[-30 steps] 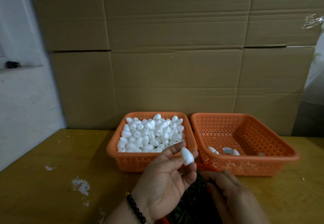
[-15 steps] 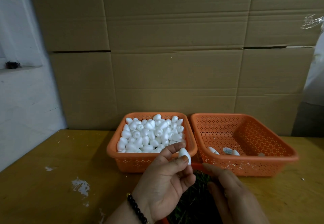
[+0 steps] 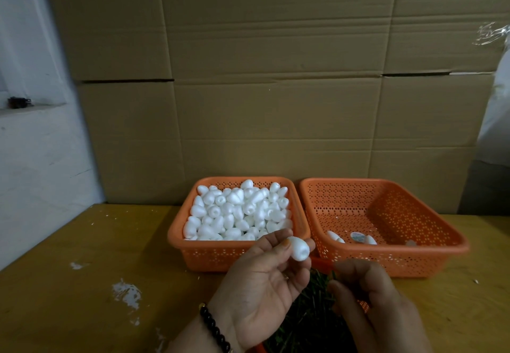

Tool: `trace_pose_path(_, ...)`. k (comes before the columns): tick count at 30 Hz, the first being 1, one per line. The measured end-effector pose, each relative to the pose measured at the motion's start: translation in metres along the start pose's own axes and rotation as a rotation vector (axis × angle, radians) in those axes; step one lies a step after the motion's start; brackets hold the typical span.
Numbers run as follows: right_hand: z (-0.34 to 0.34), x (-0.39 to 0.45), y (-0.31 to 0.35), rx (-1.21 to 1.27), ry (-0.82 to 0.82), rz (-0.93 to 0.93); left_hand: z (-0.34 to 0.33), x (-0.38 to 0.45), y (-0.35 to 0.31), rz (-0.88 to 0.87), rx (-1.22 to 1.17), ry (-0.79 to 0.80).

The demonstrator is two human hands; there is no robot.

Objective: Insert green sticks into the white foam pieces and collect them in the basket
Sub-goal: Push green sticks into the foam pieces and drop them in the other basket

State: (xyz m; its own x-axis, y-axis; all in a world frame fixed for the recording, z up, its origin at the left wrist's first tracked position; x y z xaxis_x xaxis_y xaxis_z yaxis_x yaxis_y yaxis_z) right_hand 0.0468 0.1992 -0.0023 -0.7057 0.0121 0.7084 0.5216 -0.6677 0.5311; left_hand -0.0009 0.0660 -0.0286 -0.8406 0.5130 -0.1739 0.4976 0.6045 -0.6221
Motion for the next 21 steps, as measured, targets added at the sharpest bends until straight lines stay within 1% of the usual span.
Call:
trace_pose_path(6,0.004,-0.001,0.003,0.0,-0.051,0.04,-0.001,0.002,0.003,0.04,-0.081,0.011)
trace_pose_path(9,0.005,0.0,0.005,-0.017,-0.048,0.066,-0.001,0.002,0.005,0.062,-0.118,0.003)
trace_pose_path(13,0.009,0.002,0.011,-0.034,-0.087,0.114,0.003,0.004,0.007,0.084,-0.163,-0.021)
trace_pose_path(21,0.015,0.007,0.022,0.006,-0.113,0.246,0.003,0.005,0.009,0.09,-0.099,-0.006)
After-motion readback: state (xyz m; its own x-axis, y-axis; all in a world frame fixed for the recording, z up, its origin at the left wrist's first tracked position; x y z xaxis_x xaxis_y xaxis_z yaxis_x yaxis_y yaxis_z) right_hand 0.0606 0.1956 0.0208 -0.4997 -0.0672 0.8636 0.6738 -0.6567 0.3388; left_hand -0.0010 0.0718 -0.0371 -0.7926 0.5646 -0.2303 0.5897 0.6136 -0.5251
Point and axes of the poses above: each hand's wrist, its own x-axis towards the middle knuckle, its own z-axis out of the back of the hand, y = z × x, the point moved 9 cm from there along x, towards the middle knuckle, and after that the axes turned 8 degrees about z, right-handed, at the moved point
